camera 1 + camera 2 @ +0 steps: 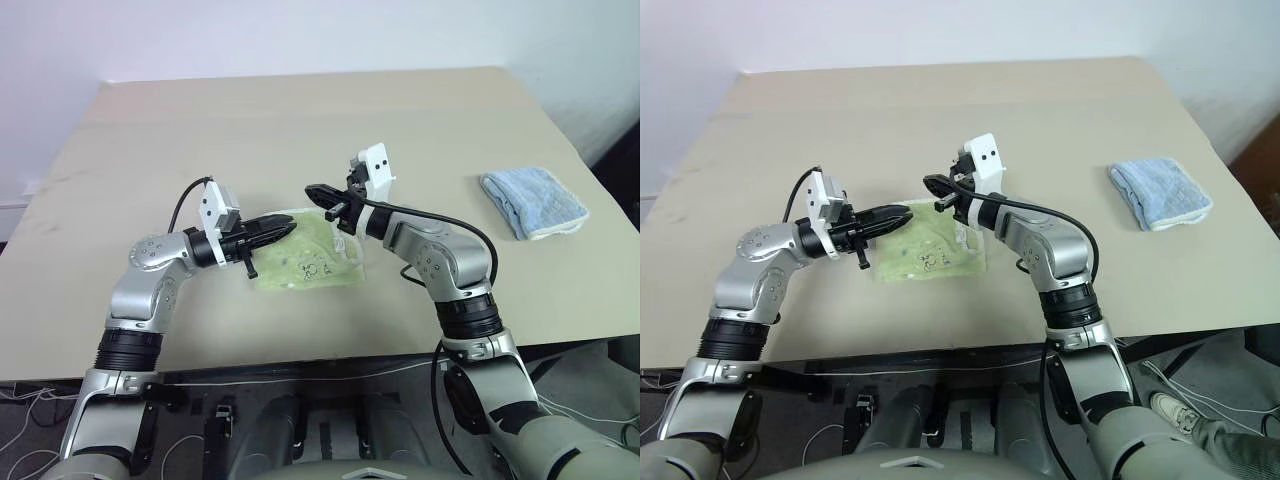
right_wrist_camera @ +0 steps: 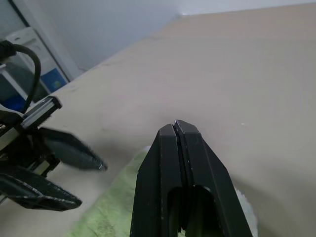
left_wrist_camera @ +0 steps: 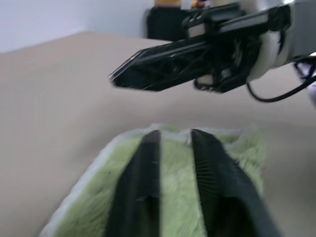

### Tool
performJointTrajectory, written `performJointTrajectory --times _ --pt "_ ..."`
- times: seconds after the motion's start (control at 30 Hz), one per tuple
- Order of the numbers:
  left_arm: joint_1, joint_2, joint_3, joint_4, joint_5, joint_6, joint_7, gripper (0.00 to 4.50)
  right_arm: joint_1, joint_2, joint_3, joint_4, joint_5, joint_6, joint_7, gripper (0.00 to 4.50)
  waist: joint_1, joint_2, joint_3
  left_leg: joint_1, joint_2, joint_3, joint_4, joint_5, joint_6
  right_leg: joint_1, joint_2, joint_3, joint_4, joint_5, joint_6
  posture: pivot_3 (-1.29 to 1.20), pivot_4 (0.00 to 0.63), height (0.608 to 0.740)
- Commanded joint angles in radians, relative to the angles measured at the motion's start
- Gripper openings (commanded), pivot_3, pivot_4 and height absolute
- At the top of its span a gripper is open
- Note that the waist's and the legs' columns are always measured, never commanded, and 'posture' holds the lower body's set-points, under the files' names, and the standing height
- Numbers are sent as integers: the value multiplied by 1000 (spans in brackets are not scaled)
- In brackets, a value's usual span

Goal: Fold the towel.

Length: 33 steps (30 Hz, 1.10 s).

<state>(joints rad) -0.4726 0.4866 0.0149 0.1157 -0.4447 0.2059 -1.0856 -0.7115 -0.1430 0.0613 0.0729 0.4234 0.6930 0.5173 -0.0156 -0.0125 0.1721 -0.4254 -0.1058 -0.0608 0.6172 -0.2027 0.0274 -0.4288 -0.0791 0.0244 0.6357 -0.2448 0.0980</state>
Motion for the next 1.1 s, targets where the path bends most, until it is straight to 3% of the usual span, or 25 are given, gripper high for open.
performJointTrajectory --times 0.03,0.1,0.23,0.37,0.5,0.67,0.83,0.97,1.1 --pt "3 -6 7 -48 -28 5 -14 14 -5 1 -7 -24 6 -13 12 0 -3 0 0 0 0 0 0 0 0 0 0 0 0 0 0 0 150 740" --pt "7 -7 1 -47 -13 -6 -11 14 -2 0 -4 -24 7 -10 23 0 -3 0 0 0 0 0 0 0 0 0 0 0 0 0 0 0 150 740" --pt "10 -16 -18 -20 69 -58 48 14 71 -62 136 -37 -65 -50 132 0 0 0 0 0 0 0 0 0 0 0 0 0 0 0 0 0 150 740" --pt "92 -56 -61 -5 126 -109 87 14 110 -21 158 68 -115 -79 82 0 -4 0 0 1 0 1 0 0 0 1 0 0 0 0 0 0 150 740" --pt "184 -72 -130 -37 198 -123 123 14 168 -87 308 128 -310 -213 66 0 -2 0 -1 2 0 1 0 0 0 1 0 1 1 0 0 0 150 740" --pt "253 -52 -157 -146 172 -8 125 14 184 -76 244 77 -268 -196 82 0 2 0 -1 15 0 0 0 -2 -2 12 0 0 -1 0 0 0 150 740" --pt "241 -35 -93 -184 116 40 153 14 145 -75 160 35 -171 -176 167 0 2 0 -1 18 1 -1 -2 -2 -2 16 0 -1 -2 -1 0 0 150 740" --pt "208 -11 -4 -271 -6 149 159 0 113 -75 47 -59 12 -49 249 871 2 0 -1 17 1 -1 -2 -2 -2 14 0 0 -2 0 0 0 150 740" --pt "171 6 73 -320 -74 219 209 915 117 -110 33 -112 41 -23 283 2224 1 0 -1 15 1 -1 -3 -2 -2 14 0 0 -3 0 0 0 150 740"
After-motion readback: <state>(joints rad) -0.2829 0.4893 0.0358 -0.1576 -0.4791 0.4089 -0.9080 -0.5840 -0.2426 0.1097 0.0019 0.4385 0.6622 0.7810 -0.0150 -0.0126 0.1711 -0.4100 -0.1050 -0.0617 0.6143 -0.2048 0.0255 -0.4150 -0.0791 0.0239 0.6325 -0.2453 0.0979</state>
